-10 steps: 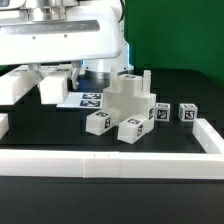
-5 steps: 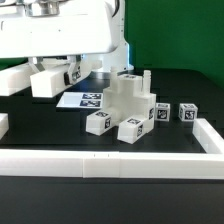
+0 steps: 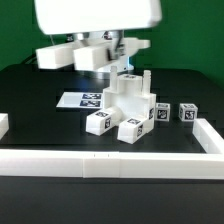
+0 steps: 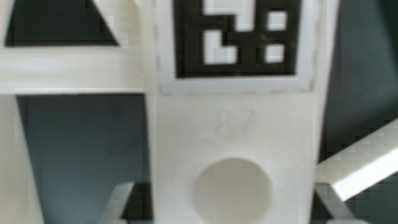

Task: Assemble chair

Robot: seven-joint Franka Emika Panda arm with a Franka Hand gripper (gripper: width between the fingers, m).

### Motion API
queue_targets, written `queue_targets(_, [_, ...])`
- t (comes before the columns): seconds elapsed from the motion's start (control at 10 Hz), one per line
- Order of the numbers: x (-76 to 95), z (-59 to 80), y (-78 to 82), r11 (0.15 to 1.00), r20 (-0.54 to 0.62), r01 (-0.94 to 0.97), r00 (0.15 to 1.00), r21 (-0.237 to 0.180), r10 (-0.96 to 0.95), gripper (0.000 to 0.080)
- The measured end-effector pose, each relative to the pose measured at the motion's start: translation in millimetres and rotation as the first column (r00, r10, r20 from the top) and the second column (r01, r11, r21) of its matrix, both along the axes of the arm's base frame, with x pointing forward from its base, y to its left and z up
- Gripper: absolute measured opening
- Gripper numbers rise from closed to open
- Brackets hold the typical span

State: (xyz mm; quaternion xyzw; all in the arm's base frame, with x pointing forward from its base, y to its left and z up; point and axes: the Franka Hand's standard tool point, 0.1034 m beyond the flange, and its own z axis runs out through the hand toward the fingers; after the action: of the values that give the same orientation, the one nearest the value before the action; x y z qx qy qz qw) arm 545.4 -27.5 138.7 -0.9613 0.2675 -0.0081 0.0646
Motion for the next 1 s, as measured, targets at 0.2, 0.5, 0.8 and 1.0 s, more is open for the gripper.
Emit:
queue_targets(0.2, [2.3,-0.1,22.6,1.0,-0.005,-0.019,1.0,-0.001,0.019,0.0284])
queue_targets(0.5, [-0.5,-1.7,20.5,1.0,-0.009,-0.004,1.0,-0.002,0.004,0.0284])
queue_targets(0.8, [-23.4,-4.0,43.5,0.998,-0.039,0.055,0.998,0.002,-0.055,0.0284])
queue_targets(1.0, [-26.9,-9.6,66.2,0.995,-0.059,0.1,0.993,-0.007,-0.1,0.0284])
